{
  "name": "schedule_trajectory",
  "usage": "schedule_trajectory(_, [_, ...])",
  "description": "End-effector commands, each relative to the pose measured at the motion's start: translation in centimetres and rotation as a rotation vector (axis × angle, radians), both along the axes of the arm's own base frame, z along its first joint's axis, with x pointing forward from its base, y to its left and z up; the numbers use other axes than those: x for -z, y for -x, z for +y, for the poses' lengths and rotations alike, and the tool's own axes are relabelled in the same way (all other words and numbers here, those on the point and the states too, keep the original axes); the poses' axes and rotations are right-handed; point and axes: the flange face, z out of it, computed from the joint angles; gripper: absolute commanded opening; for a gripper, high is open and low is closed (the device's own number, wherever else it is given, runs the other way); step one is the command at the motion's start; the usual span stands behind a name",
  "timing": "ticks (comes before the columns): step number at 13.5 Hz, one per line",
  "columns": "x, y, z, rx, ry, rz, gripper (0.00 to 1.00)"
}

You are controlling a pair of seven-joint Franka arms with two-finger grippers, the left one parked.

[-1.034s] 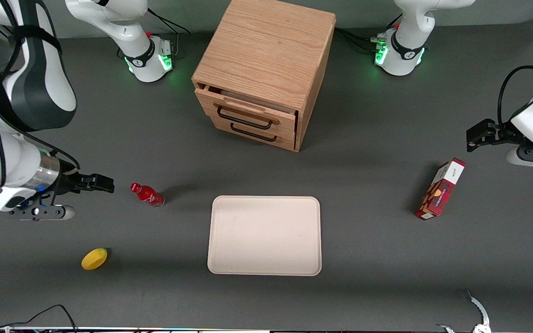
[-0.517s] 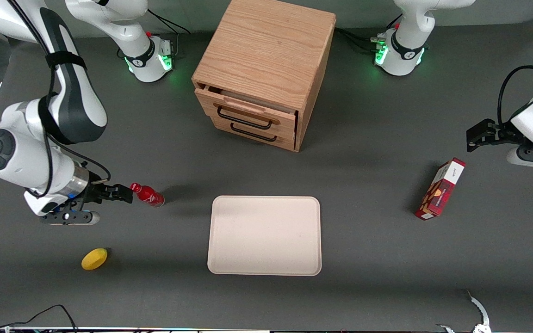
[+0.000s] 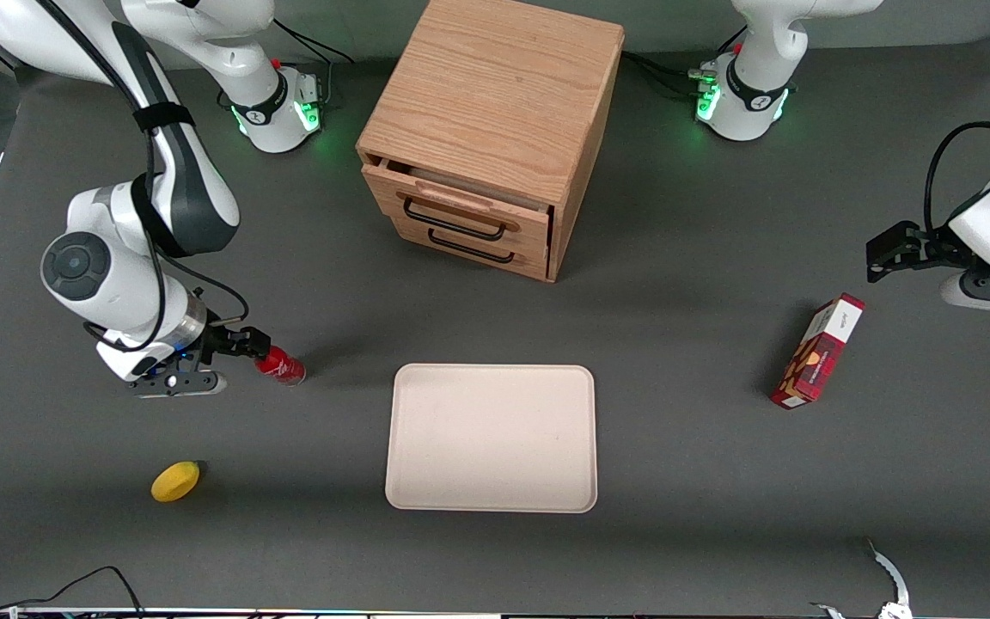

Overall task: Place coke bottle on tray
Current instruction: 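Move the open right gripper down over the red Coca-Cola bottle, then close the right gripper on the bottle's cap end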

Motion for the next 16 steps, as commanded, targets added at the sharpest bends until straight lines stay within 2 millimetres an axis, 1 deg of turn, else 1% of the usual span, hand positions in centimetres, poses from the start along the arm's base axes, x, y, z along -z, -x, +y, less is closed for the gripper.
schedule_trajectory(1, [0.69,2.26,0.39,0.013,0.019,-0.036,0.95])
schedule_trajectory(4, [1.06,2.75,0.54,0.01,0.019,-0.038,0.9])
schedule_trajectory(5, [1.38,2.96,0.52,0.002,0.025,-0.043,0.83])
schedule_trajectory(6, [1.55,3.16,0.48,-0.009,0.036,-0.045,0.78])
schedule_trajectory(8, [1.61,3.17,0.4,-0.009,0.037,-0.045,0.64])
schedule_trajectory(10, [1.61,3.19,0.48,-0.011,0.037,-0.045,0.46])
schedule_trajectory(12, [1.61,3.2,0.57,0.005,0.036,-0.046,0.19])
schedule_trajectory(13, [1.61,3.2,0.57,0.006,0.036,-0.047,0.01])
schedule_trajectory(16, [1.52,3.2,0.57,0.006,0.036,-0.048,0.0])
